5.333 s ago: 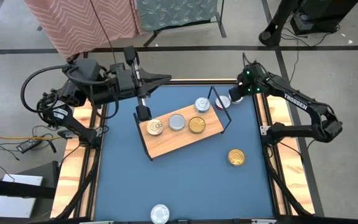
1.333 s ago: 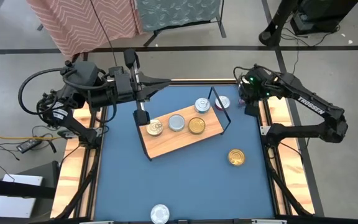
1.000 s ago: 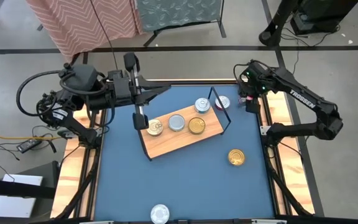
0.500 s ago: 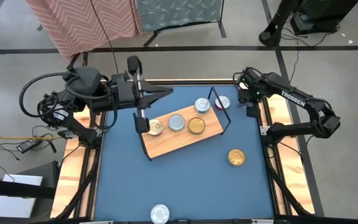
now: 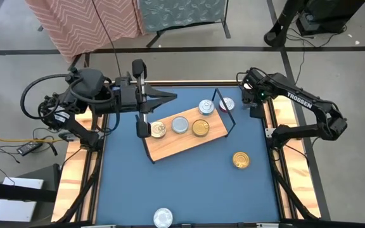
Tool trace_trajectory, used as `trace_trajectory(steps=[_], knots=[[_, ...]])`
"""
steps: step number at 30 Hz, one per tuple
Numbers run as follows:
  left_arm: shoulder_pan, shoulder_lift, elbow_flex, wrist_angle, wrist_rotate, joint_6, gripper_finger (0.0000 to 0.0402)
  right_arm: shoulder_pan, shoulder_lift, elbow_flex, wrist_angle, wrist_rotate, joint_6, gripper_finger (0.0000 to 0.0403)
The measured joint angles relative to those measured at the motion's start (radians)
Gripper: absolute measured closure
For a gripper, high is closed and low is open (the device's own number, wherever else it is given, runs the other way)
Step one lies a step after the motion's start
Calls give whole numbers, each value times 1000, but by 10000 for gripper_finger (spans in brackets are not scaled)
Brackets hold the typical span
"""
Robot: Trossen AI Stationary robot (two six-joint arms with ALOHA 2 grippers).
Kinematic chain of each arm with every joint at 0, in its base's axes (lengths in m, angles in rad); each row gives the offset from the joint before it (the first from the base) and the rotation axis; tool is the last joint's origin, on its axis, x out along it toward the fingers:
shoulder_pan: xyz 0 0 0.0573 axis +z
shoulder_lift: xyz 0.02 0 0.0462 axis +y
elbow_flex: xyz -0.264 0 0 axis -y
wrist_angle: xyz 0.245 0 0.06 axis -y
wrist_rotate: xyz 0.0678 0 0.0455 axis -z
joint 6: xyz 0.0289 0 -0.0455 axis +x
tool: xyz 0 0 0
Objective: Stack canned seafood by type on shelf
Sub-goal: Put the red tuna can on the shelf
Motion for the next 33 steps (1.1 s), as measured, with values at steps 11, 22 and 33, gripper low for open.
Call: trace_trajectory(steps=[11, 22, 33], knots=[[0, 0, 0, 1, 0, 0, 396, 121, 77, 8, 26, 84, -13, 73], [0, 0, -1, -34, 0, -15, 396, 78, 203, 8, 94, 161, -75, 75], [0, 0, -1, -67, 53, -26, 396, 5, 292, 9, 108, 163, -80, 75]])
